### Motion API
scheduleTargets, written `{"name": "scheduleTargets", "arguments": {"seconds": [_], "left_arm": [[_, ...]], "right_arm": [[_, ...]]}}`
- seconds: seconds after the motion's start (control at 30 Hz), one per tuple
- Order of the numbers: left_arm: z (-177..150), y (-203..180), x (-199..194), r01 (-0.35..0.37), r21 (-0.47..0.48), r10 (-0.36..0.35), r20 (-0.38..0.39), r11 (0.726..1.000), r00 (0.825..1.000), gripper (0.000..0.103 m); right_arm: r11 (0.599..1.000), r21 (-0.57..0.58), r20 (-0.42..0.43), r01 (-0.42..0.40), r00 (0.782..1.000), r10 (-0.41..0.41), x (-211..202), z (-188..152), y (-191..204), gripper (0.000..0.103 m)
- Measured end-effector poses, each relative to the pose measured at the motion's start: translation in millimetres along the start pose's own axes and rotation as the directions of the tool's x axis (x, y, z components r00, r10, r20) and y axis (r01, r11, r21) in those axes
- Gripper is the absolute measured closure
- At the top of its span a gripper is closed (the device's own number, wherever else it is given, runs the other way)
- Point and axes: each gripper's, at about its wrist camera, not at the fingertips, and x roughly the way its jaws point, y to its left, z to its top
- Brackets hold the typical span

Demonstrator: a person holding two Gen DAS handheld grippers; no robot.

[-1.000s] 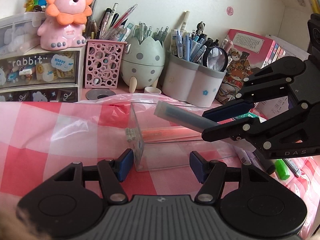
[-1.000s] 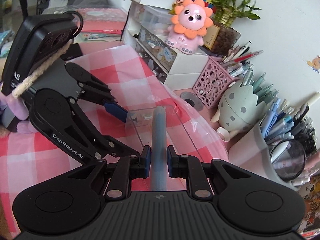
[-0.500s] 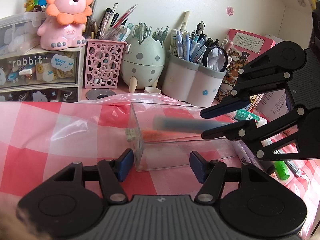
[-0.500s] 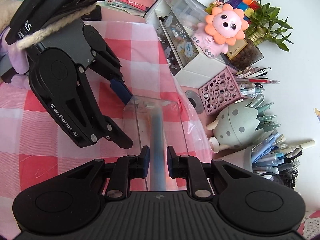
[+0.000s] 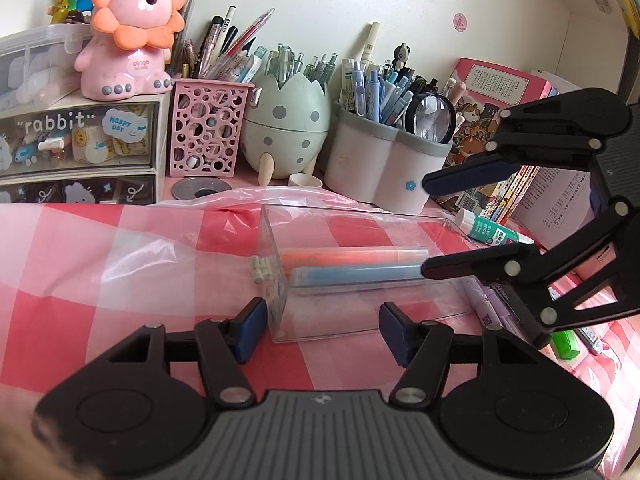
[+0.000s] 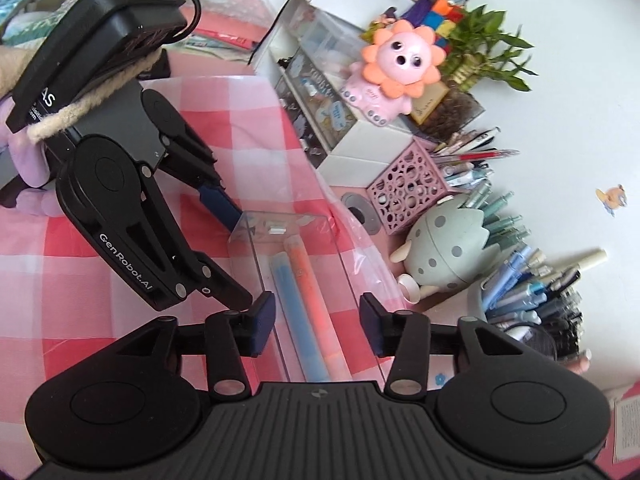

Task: Organize stationery
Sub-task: 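Carry the light blue pen into the box beside the pink highlighter, release, then move the right gripper back over the remaining markers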

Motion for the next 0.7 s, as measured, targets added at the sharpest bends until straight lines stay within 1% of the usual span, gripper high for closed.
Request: {"name": "scheduleTargets", "arguments": {"seconds": [0.07,0.23,0.33,0.5,0.63,0.7], "left_arm": [[0,0,0,0.0,0.0,0.0,0.0,1.0,1.0,0.068],[0,0,0,0.0,0.0,0.0,0.0,1.0,1.0,0.068],[0,0,0,0.0,0.0,0.0,0.0,1.0,1.0,0.068],[0,0,0,0.0,0.0,0.0,0.0,1.0,1.0,0.068],[0,0,0,0.0,0.0,0.0,0.0,1.0,1.0,0.068],[0,0,0,0.0,0.0,0.0,0.0,1.0,1.0,0.068]], "right_arm": [[1.0,0.011,0.004,0.014,1.0,-0.015,-3,-2,2,0.046],[0.998,0.043,0.022,0.035,0.999,-0.036,-14,-9,5,0.041],[0.996,0.068,0.03,0.055,0.998,-0.057,-20,-12,7,0.035],[0.987,0.145,0.043,0.069,0.996,-0.076,-31,-21,7,0.029],[0.973,0.207,0.032,0.102,0.993,-0.111,-38,-31,11,0.025],[0.964,0.239,0.02,0.119,0.992,-0.127,-40,-37,13,0.024]]}}
